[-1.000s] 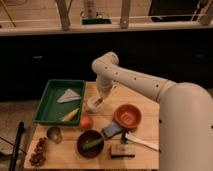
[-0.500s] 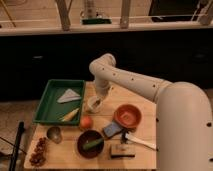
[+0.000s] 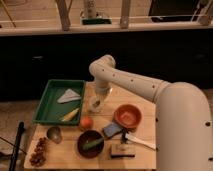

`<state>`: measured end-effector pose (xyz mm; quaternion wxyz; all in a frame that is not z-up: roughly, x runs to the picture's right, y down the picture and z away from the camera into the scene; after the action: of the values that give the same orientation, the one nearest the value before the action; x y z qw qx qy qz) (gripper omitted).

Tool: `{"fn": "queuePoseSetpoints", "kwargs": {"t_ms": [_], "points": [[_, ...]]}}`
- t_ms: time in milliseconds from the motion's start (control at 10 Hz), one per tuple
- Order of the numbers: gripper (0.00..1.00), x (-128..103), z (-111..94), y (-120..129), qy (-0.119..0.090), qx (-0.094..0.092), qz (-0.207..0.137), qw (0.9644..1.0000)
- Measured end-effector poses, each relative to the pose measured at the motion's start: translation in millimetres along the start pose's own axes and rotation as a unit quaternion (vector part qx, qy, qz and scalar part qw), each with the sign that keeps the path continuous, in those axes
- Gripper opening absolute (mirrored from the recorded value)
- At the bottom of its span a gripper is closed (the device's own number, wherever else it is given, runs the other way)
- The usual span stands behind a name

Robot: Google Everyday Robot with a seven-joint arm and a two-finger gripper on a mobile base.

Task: Place fork in paper cup

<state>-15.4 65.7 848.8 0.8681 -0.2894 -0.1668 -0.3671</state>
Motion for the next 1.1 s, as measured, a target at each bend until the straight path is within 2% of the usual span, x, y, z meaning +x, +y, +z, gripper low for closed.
{"fn": "queuePoseSetpoints", "kwargs": {"t_ms": [500, 900, 1100], "points": [[0.0, -32.3, -18.3, -33.2, 0.002, -0.002, -0.027, 0.9996], [0.0, -43.5, -18.1, -42.6, -0.005, -0.013, -0.047, 0.9988], [0.0, -40.9, -16.1, -37.8, -0.007, -0.018, -0.048, 0.9987]]}}
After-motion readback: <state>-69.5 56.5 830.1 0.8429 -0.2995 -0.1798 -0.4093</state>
